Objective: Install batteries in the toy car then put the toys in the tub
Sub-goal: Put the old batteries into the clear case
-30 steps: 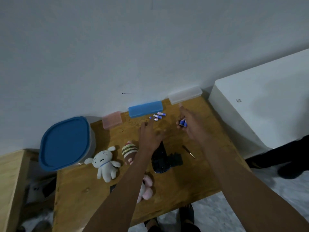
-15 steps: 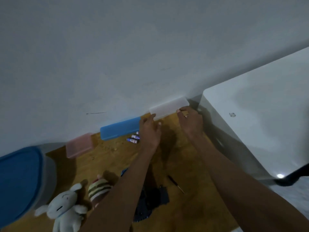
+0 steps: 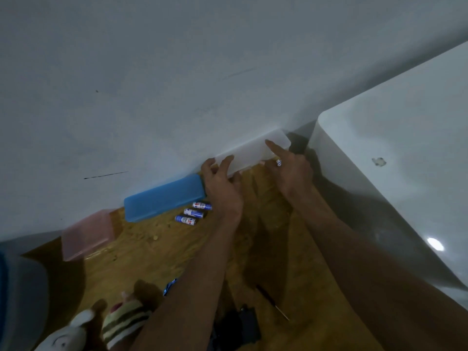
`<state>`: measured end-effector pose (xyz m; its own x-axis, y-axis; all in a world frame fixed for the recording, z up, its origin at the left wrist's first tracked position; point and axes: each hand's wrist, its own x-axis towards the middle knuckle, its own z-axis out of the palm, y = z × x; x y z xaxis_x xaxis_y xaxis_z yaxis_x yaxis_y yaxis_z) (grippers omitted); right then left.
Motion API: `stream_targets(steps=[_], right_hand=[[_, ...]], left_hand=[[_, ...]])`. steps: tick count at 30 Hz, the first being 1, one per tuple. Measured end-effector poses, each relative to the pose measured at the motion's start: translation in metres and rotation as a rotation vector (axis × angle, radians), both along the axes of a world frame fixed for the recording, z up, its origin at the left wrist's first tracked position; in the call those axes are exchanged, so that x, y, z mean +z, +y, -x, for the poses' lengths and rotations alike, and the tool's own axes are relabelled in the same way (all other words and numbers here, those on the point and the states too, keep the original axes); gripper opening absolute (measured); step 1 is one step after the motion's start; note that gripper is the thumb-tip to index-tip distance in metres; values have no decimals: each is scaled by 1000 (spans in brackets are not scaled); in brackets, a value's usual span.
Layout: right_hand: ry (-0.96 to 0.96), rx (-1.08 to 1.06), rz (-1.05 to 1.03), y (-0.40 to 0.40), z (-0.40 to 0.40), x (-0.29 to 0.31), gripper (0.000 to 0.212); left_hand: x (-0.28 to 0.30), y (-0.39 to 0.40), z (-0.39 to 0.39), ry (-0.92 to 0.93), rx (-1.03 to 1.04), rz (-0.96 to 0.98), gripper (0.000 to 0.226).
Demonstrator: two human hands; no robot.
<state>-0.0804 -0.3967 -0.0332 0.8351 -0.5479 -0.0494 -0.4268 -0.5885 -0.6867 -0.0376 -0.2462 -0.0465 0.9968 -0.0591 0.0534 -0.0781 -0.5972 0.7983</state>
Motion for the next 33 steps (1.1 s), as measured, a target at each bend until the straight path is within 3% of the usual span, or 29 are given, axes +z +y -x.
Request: stream_targets(steps=[6, 11, 16, 22, 25, 33], right_hand=[[-97, -4, 120, -2, 2, -3, 48], [-218, -7, 177, -3, -3, 0, 48], [-253, -77, 106, -1, -15, 17, 53], [-270, -141, 20, 0, -27, 30, 52], [-242, -141, 143, -2, -24, 25, 39], [-370, 192, 560, 4, -47, -3, 28]], left_hand=[[-6, 0, 3, -63, -4, -4, 44], [-4, -1, 7, -104, -6, -13, 63], [1, 0, 13, -68, 7, 142, 75], [0, 4, 13, -90, -30, 58, 91], [3, 2, 12, -47, -7, 56, 95], [1, 1, 12, -61, 11, 53, 96]])
